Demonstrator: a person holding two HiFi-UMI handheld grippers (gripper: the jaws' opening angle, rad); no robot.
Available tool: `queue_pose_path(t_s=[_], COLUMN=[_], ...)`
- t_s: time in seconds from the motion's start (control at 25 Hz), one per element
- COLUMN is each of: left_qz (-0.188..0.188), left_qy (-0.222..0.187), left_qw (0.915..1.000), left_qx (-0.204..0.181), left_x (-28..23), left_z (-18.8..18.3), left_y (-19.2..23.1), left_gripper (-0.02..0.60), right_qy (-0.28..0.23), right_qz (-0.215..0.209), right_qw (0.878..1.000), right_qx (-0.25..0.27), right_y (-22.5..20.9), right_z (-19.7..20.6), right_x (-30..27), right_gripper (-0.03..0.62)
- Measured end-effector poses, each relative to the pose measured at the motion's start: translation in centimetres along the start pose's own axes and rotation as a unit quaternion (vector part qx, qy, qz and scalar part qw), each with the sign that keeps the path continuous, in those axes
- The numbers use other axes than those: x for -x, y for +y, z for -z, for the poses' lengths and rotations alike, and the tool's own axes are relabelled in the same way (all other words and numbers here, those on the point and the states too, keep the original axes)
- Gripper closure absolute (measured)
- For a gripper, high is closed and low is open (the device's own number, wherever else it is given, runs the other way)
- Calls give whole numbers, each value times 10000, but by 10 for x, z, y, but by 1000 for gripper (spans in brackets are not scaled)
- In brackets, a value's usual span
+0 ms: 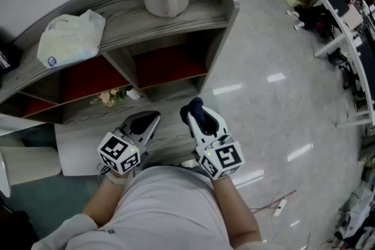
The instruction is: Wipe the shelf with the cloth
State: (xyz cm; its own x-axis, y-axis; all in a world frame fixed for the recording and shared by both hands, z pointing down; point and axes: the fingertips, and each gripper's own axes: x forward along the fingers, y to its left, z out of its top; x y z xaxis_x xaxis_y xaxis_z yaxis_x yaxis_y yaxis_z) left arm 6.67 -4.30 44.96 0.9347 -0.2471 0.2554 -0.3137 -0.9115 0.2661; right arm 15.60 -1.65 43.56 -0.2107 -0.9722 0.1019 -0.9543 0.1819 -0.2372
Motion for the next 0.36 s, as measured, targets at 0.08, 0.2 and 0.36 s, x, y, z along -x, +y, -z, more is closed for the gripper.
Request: queue_pose_path(t_s=[0.08, 0.2, 0.36], left_qz=[-4, -25, -61], left_qy=[4, 4, 1], left_qw=[10000, 10000, 10000], left_qx=[7, 27, 54], left_x=[2, 7, 12], left_z=[1, 4, 7], left_y=[-1, -2, -1], left_gripper=[566, 566, 566], right_qy=[-8, 13, 118], right_qz=[4, 21, 74], right_qw=[10000, 10000, 9999], right_qx=[10, 20, 41], right_y=[1, 3, 5], right_z=[0, 2, 7], right_x=[1, 3, 5], right_gripper=[505, 505, 505])
